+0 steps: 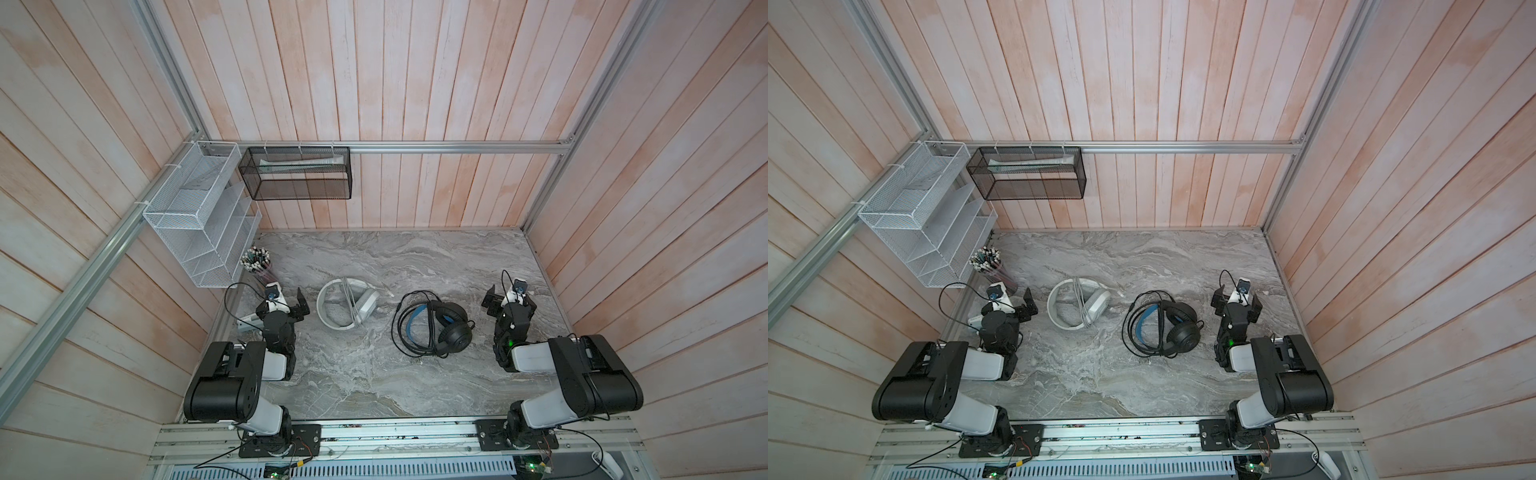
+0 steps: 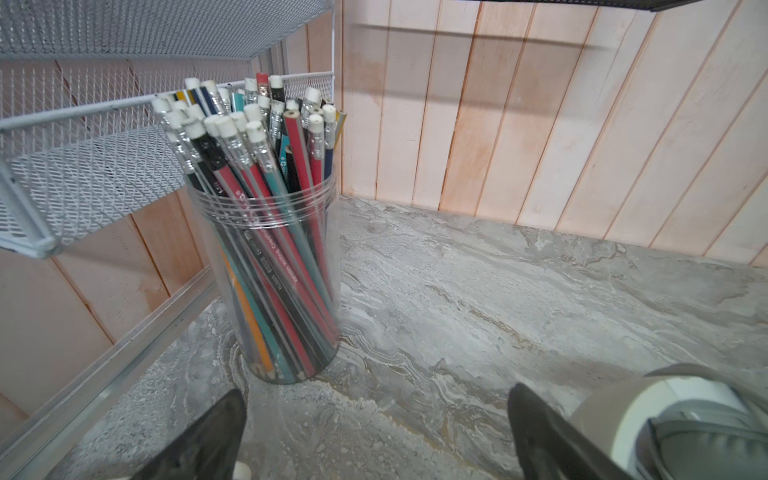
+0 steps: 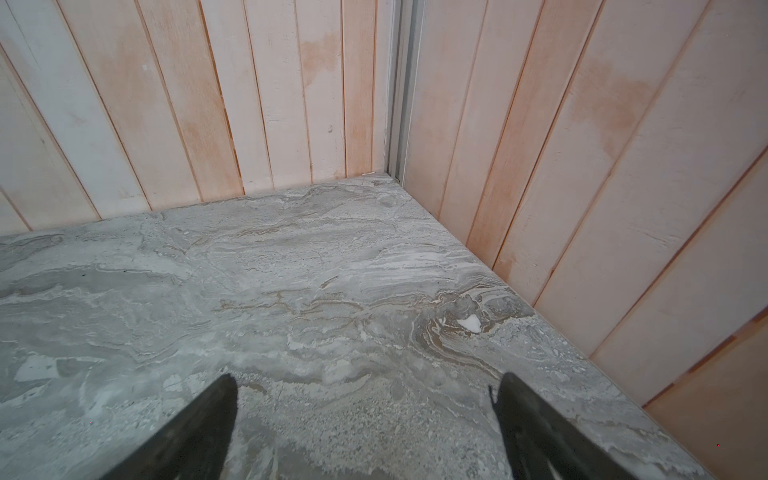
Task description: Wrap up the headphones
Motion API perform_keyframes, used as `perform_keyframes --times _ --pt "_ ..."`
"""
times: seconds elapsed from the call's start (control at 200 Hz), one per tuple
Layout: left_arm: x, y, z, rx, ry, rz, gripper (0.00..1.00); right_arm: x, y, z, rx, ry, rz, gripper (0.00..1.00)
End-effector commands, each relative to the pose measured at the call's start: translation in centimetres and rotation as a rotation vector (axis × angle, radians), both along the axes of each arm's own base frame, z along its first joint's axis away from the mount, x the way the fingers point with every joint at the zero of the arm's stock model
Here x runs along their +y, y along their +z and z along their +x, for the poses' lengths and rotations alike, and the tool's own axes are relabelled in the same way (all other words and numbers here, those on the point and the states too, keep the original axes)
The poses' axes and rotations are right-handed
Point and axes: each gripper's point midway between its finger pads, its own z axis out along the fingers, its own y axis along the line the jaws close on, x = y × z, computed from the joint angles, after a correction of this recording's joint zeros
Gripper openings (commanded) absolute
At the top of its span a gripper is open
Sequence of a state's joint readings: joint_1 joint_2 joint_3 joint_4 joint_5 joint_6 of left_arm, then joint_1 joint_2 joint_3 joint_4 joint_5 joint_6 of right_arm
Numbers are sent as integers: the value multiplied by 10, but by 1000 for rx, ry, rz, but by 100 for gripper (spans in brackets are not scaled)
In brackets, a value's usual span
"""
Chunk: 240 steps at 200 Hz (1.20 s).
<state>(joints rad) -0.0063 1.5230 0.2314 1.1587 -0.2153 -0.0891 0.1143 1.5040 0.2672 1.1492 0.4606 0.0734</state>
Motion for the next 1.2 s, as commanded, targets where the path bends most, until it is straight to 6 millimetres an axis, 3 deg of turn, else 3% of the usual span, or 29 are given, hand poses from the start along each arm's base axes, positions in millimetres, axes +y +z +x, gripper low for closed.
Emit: perform_keyframes --times 0.0,0.66,0.79,0.88,0.92,0.965,1.195 --pt "-1 4 6 -7 -17 15 98 2 8 3 -31 19 -9 98" --pt "-2 3 10 7 -20 15 99 5 5 7 -14 33 -7 98" --pt "-2 5 10 2 -22 15 99 10 6 5 -32 82 -5 98" --pt "-2 3 10 5 -21 16 99 6 11 -11 -118 89 -15 98" --pt "-2 4 10 4 -20 15 99 8 0 -5 -49 93 16 98" --pt "-2 4 10 5 -21 15 99 7 8 -7 -97 93 -13 98" --pt "-2 4 10 5 -21 15 98 7 3 -6 -69 91 2 98"
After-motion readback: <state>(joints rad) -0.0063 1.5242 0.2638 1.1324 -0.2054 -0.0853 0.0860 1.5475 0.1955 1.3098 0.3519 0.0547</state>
